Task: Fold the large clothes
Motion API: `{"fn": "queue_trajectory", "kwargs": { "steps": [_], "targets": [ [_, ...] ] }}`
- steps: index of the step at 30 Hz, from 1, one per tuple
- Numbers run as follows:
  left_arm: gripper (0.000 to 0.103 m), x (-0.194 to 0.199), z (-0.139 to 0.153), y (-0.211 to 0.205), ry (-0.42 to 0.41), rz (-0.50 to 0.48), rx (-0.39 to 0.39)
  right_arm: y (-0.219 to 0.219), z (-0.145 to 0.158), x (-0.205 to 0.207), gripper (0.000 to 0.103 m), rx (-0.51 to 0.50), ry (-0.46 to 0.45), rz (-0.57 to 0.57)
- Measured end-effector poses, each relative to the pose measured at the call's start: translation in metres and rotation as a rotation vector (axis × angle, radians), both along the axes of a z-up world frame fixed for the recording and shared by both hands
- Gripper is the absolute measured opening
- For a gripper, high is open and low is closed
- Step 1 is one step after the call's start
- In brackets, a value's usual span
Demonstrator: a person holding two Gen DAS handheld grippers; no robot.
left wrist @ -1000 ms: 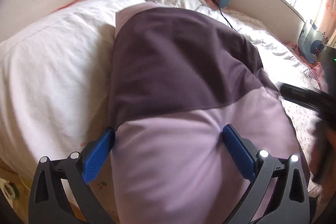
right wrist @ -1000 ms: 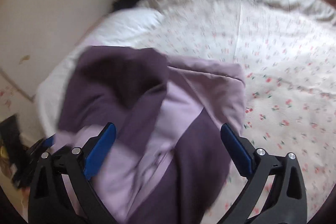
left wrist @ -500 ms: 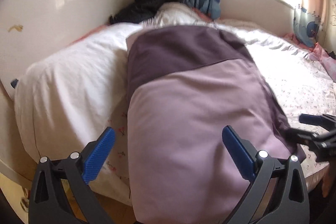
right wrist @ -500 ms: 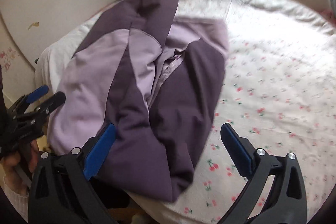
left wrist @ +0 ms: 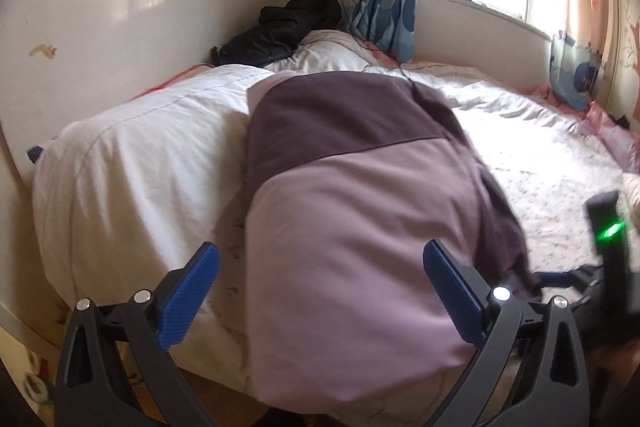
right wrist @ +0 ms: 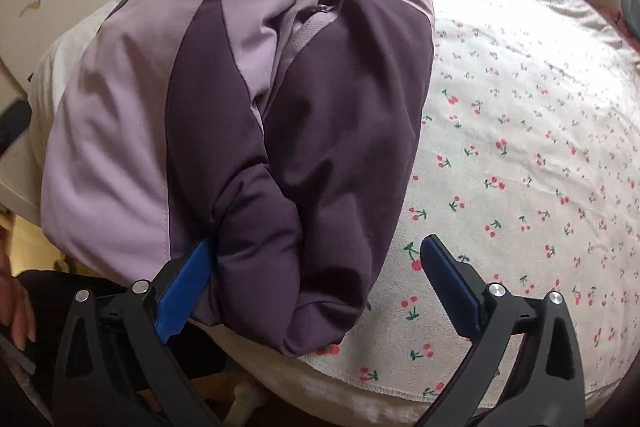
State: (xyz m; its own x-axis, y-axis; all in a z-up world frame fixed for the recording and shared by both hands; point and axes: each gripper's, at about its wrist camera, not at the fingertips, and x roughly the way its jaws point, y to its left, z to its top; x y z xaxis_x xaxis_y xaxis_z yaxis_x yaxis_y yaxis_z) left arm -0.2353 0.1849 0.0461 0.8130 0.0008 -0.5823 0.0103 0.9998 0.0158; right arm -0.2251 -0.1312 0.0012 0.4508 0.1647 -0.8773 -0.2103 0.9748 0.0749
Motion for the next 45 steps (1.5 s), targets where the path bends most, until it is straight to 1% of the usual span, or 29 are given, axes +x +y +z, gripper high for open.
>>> {"fn": "queue_trajectory", "kwargs": {
  "steps": [2,4,5,6,8,9,11,12,13,14,16,17,21,22,24,26,28,30,31,35,39,42,45],
  "targets": [
    [0.097,0.001,-0.003,0.005,0.017,0.009,-0.001,-0.004,0.022,-0.006,0.096,0.024,-0.056,-0.001],
    [0.097,0.002,-0.004,0.007,0.027,0.014,-0.001,-0.012,0.048,-0.013,0.096,0.071,-0.127,-0.022],
    [0.097,0.003,-0.005,0.006,0.033,0.012,0.002,-0.013,0.054,-0.013,0.096,0.078,-0.150,-0.033],
    [0.097,0.005,-0.007,0.004,0.044,0.008,0.005,-0.012,0.054,-0.010,0.096,0.064,-0.154,-0.038],
    [0.097,0.011,-0.011,0.001,0.070,-0.002,0.012,0.002,0.020,0.006,0.096,-0.013,-0.065,-0.003],
    [0.097,0.014,-0.014,-0.002,0.089,-0.011,0.017,0.008,-0.001,0.014,0.096,-0.018,-0.038,0.025],
    [0.097,0.021,-0.021,-0.006,0.133,-0.037,0.015,0.001,-0.016,0.028,0.096,0.050,0.004,0.008],
    [0.097,0.025,-0.025,-0.007,0.168,-0.054,0.008,-0.001,-0.013,0.028,0.096,0.071,0.013,-0.007],
    [0.098,0.029,-0.029,-0.007,0.194,-0.064,-0.002,-0.003,-0.008,0.025,0.096,0.069,0.008,-0.011],
    [0.098,0.030,-0.030,-0.005,0.204,-0.066,-0.022,-0.005,-0.001,0.020,0.096,0.072,0.008,-0.021],
    [0.098,0.029,-0.031,-0.001,0.206,-0.067,-0.050,-0.012,0.015,0.003,0.096,0.090,0.003,-0.060],
    [0.098,0.029,-0.031,0.000,0.207,-0.067,-0.060,-0.014,0.025,-0.008,0.096,0.089,-0.013,-0.073],
    [0.098,0.029,-0.032,0.005,0.215,-0.068,-0.094,-0.001,0.069,-0.052,0.096,0.058,-0.111,-0.072],
    [0.098,0.029,-0.031,0.006,0.226,-0.067,-0.099,0.006,0.083,-0.064,0.096,0.051,-0.154,-0.061],
    [0.097,0.022,-0.024,0.003,0.258,-0.060,-0.095,0.020,0.106,-0.080,0.096,0.027,-0.215,-0.038],
    [0.097,0.007,-0.010,-0.002,0.261,-0.058,-0.077,0.027,0.114,-0.087,0.096,-0.008,-0.251,-0.033],
    [0.097,-0.009,0.002,-0.005,0.248,-0.032,-0.037,0.028,0.111,-0.092,0.096,-0.010,-0.268,-0.038],
    [0.097,-0.019,0.009,-0.004,0.245,0.005,-0.018,0.025,0.104,-0.093,0.096,-0.037,-0.256,-0.060],
    [0.097,-0.023,0.011,-0.003,0.248,0.022,-0.021,0.023,0.100,-0.092,0.096,-0.042,-0.248,-0.059],
    [0.097,-0.034,0.015,-0.001,0.263,0.089,-0.035,0.016,0.094,-0.092,0.096,0.005,-0.228,-0.033],
    [0.097,-0.044,0.014,-0.007,0.311,0.118,-0.040,0.019,0.090,-0.097,0.096,-0.027,-0.174,-0.032],
    [0.097,-0.056,0.015,-0.014,0.314,0.113,-0.040,0.023,0.086,-0.101,0.096,-0.044,-0.142,-0.031],
    [0.097,-0.062,0.012,-0.021,0.362,0.126,-0.004,0.028,0.086,-0.107,0.096,-0.061,-0.138,-0.020]
  ]
}}
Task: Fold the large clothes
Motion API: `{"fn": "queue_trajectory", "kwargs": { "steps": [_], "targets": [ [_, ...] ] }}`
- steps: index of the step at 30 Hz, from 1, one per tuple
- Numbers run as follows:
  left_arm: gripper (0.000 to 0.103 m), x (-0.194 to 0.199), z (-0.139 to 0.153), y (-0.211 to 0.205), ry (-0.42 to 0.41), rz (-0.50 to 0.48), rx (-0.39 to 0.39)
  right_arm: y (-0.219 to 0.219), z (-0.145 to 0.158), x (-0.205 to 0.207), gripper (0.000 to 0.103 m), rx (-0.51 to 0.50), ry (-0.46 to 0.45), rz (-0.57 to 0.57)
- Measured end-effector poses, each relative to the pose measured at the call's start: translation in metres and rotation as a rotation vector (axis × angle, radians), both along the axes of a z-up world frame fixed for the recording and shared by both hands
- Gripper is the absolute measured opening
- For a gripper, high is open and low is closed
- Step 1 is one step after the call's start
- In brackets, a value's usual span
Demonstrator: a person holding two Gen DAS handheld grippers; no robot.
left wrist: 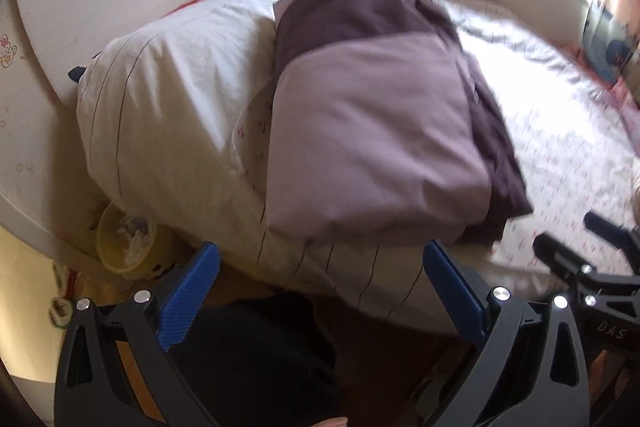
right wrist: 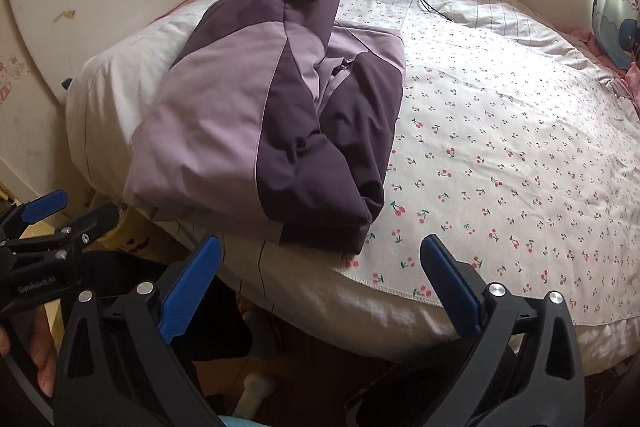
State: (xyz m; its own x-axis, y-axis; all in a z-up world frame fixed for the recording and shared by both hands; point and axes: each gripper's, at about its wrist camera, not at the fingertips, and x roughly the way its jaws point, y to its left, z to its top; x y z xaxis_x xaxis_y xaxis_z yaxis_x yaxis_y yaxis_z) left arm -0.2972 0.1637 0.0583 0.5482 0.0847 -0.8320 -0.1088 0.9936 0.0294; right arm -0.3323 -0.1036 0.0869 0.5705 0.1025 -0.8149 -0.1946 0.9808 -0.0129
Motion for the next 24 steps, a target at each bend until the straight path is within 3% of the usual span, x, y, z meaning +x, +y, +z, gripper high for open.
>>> {"fn": "queue_trajectory", "kwargs": {
  "steps": [6,24],
  "targets": [
    [0.097,-0.010,0.002,-0.007,0.001,-0.021,0.034,0.000,0.001,-0.005,0.096,-0.012,-0.014,0.008],
    [0.097,-0.015,0.009,-0.013,-0.014,-0.037,0.011,0.000,0.007,-0.008,0.096,-0.022,-0.028,0.006]
  ]
}}
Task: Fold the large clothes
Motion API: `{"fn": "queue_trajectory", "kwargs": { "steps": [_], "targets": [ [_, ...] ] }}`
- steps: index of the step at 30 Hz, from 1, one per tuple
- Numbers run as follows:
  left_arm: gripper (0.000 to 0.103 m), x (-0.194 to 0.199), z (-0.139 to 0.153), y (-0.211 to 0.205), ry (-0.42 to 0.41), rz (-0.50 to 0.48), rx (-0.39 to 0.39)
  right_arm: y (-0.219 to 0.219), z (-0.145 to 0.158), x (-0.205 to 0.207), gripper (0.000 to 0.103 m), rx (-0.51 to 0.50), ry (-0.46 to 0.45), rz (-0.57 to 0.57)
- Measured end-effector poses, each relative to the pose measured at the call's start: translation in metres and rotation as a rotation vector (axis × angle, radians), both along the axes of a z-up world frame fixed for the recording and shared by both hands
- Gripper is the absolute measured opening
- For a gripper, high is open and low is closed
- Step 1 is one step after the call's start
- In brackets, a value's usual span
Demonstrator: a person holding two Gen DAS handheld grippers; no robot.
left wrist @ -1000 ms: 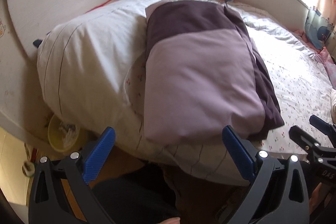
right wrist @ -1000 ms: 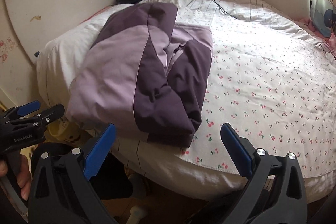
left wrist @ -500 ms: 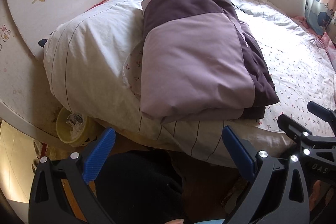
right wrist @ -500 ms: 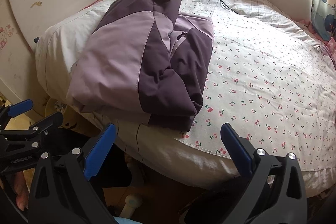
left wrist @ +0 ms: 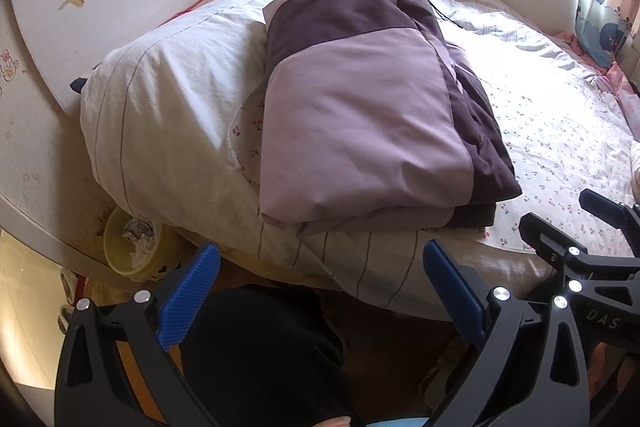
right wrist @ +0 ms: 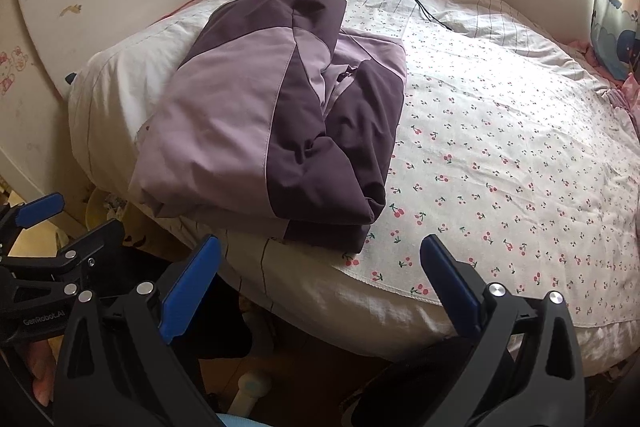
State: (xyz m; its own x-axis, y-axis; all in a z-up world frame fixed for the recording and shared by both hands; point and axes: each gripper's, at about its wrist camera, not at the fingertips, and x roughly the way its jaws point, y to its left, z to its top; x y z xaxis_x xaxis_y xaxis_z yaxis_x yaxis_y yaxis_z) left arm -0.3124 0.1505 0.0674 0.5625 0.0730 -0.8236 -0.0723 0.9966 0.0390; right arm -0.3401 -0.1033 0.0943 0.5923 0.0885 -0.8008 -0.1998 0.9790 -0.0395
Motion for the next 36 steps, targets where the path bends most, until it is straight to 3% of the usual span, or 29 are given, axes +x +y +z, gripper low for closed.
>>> {"fn": "queue_trajectory", "kwargs": {
  "steps": [36],
  "targets": [
    [0.097,-0.014,0.008,0.000,-0.007,-0.005,-0.013,0.006,0.011,-0.018,0.096,-0.047,-0.050,-0.005]
  ]
}}
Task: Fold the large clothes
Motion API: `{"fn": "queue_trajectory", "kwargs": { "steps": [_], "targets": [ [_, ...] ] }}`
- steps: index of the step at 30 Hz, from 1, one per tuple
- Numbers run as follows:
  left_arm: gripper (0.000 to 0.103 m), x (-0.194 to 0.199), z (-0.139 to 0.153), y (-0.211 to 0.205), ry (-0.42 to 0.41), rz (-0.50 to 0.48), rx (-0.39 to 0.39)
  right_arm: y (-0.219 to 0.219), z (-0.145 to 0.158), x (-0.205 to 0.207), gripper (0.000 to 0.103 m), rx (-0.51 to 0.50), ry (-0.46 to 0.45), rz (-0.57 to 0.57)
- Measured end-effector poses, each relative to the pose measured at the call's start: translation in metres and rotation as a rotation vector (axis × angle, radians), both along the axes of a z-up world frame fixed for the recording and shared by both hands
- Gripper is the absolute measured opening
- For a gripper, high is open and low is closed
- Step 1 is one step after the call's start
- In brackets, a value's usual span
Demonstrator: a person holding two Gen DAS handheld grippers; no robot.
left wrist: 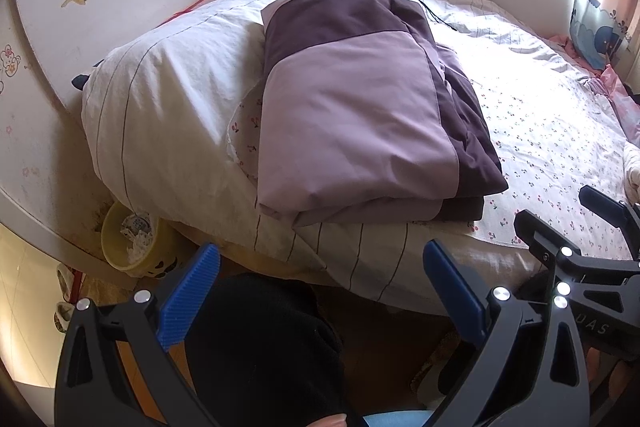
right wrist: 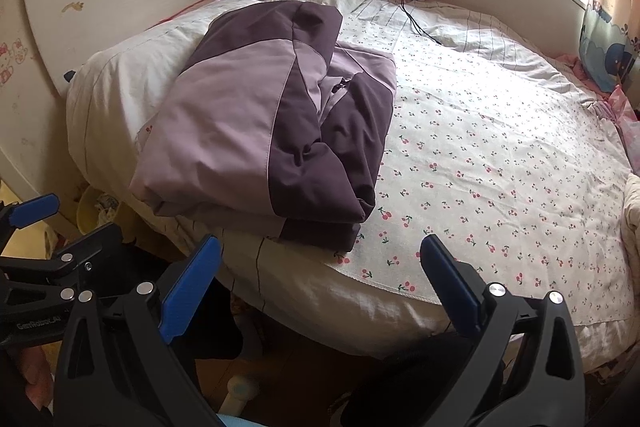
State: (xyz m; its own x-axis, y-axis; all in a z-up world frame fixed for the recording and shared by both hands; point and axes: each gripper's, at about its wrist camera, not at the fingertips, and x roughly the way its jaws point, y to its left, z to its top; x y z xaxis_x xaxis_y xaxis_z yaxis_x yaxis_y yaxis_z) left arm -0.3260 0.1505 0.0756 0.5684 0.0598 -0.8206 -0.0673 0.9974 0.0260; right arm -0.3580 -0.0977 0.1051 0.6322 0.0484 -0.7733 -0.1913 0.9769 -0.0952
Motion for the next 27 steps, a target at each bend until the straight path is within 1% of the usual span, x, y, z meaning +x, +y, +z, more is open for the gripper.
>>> {"fn": "queue_trajectory", "kwargs": {
  "steps": [7,27],
  "targets": [
    [0.097,-0.0002,-0.0006,-0.0001,-0.004,0.009,0.018,-0.0031,-0.0017,0.0019,0.096,-0.008,-0.002,-0.007],
    [0.097,-0.0004,-0.0012,-0.0049,-0.003,0.001,0.016,-0.0075,-0.0017,0.0037,0.096,0.001,-0.007,-0.004]
  ]
}}
